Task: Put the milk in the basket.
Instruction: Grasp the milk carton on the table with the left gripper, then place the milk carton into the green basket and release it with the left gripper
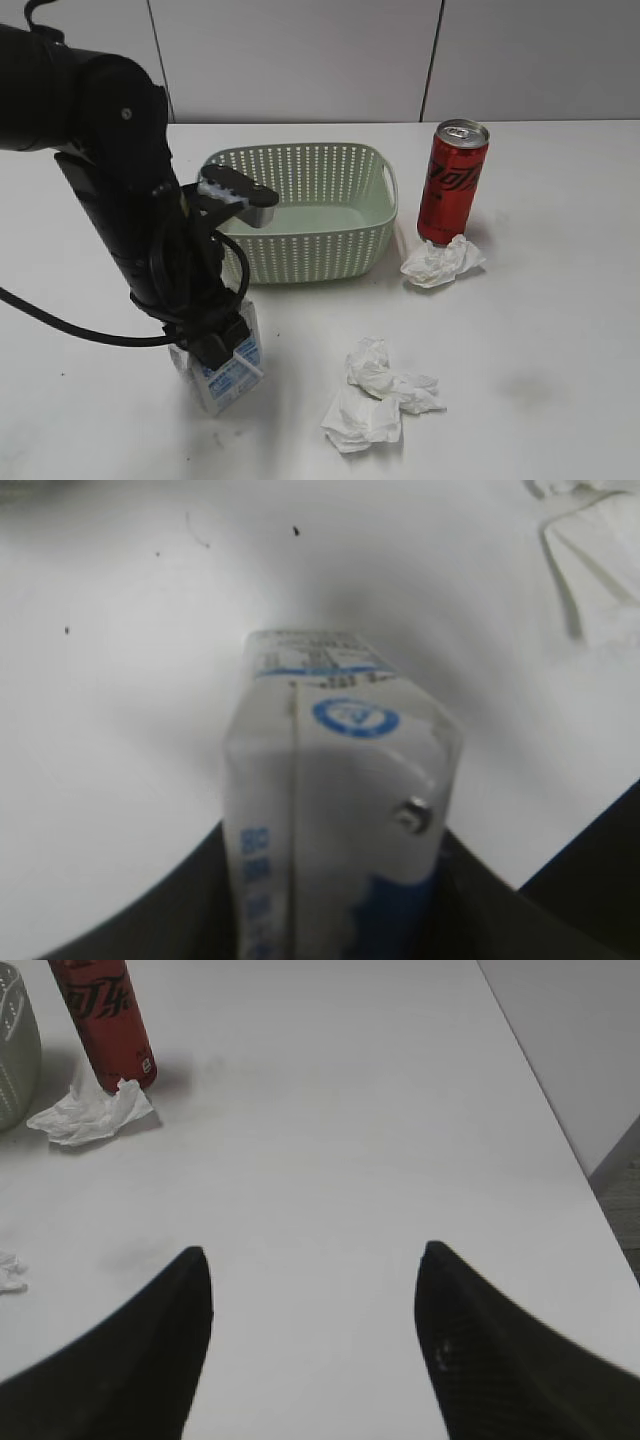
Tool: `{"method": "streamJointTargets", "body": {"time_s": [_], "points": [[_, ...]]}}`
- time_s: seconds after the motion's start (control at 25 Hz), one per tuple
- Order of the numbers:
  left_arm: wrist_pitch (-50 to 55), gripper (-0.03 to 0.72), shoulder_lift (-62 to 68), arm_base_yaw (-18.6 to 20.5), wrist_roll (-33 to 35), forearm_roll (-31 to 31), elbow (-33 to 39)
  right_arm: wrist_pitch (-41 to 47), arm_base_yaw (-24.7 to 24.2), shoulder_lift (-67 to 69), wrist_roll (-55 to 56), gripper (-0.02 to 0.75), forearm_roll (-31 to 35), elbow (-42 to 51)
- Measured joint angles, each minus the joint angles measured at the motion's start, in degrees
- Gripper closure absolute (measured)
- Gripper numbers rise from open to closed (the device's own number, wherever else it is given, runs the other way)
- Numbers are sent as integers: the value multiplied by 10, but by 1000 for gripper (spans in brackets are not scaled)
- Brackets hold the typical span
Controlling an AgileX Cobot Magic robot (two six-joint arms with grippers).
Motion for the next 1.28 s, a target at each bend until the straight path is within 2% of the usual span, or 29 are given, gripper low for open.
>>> {"method": "streamJointTargets", "body": {"time_s": [0.04, 0.32, 0.44, 0.6, 0.8, 0.88, 1.12, 1.28], "points": [[6, 399, 0, 0, 0, 0, -1, 0, 0, 0, 0, 239, 0, 0], [63, 395, -28, 0, 0, 1, -21, 0, 0, 0, 0, 239, 0, 0], [98, 395, -55, 0, 0, 21, -72, 0, 0, 0, 0, 239, 0, 0], [144, 395, -72, 0, 0, 92, -178, 0, 0, 0, 0, 239, 0, 0], [130, 395, -57, 0, 0, 205, -309, 0, 0, 0, 0, 239, 0, 0], [108, 395, -38, 0, 0, 230, -349, 0, 0, 0, 0, 239, 0, 0], [76, 395, 70, 0, 0, 234, -444, 0, 0, 0, 0, 239, 0, 0], [65, 395, 144, 0, 0, 234, -463, 0, 0, 0, 0, 239, 0, 0]]}}
